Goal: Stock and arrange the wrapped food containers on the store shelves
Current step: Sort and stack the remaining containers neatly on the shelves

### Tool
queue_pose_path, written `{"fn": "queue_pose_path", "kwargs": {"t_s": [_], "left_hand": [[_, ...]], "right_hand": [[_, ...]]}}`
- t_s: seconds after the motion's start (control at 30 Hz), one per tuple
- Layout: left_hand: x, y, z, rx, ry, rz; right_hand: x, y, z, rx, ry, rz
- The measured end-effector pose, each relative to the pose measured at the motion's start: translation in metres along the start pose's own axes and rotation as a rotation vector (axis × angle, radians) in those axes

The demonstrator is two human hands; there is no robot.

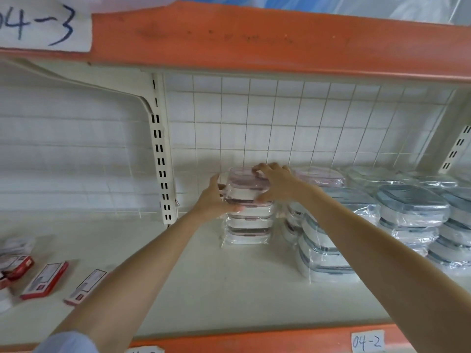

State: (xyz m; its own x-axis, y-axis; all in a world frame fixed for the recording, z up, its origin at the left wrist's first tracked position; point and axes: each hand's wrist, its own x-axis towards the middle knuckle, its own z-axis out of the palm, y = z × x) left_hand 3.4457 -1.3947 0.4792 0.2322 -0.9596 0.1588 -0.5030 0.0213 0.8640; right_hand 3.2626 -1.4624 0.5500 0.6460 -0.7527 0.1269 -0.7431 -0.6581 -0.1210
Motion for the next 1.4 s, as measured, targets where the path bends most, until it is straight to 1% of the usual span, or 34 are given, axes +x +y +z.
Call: {"fn": "queue_pose_path", "kwargs": {"t_s": [0.07, 0.13, 0.37, 0.5, 0.6, 0.7, 0.77, 0.83, 0.93, 1.0, 1.07, 1.17, 1.23, 1.4], "left_hand": [[0.004, 0.002, 0.004, -0.019, 0.050, 0.012], [0.007, 0.003, 0.008, -0.009, 0.064, 0.017], [0.003, -0.006, -0.001, -0.002, 0.055, 0.009], [-0.002, -0.005, -0.009, -0.004, 0.003, 0.013], [-0.005, 0.006, -0.013, -0.038, 0.038, 0.062], [-0.003, 0.018, -0.014, 0.004, 0.077, 0.118], [0.000, 0.021, -0.015, 0.074, 0.091, 0.154], [0.002, 0.021, -0.016, 0.118, 0.111, 0.172], [0.001, 0.020, -0.014, 0.119, 0.126, 0.185], [-0.001, 0.020, -0.012, 0.102, 0.128, 0.175], [-0.003, 0.021, -0.011, 0.132, 0.107, 0.165], [-0.007, 0.026, -0.011, 0.204, 0.065, 0.135], [-0.011, 0.028, -0.013, 0.260, 0.081, 0.134], [-0.025, 0.036, -0.020, 0.486, 0.104, 0.179]], "right_hand": [[0.002, 0.004, -0.004, 0.007, 0.013, 0.036], [0.003, 0.005, -0.006, 0.011, 0.037, 0.041], [0.007, 0.007, -0.004, 0.001, 0.011, -0.004], [0.010, 0.003, -0.001, 0.029, -0.034, -0.035], [0.009, 0.004, -0.002, -0.011, -0.064, -0.062], [0.006, 0.003, -0.007, -0.048, -0.090, -0.044], [0.002, 0.001, -0.008, -0.080, -0.069, -0.047], [-0.002, -0.003, -0.006, -0.167, -0.015, -0.067], [-0.008, -0.008, 0.008, -0.286, 0.089, -0.049], [-0.009, -0.009, 0.016, -0.307, 0.138, -0.039], [-0.009, -0.010, 0.016, -0.327, 0.139, -0.038], [-0.010, -0.009, 0.005, -0.352, 0.081, -0.052], [-0.012, -0.009, -0.002, -0.339, 0.072, -0.078], [-0.023, -0.010, -0.006, -0.345, 0.203, -0.172]]}}
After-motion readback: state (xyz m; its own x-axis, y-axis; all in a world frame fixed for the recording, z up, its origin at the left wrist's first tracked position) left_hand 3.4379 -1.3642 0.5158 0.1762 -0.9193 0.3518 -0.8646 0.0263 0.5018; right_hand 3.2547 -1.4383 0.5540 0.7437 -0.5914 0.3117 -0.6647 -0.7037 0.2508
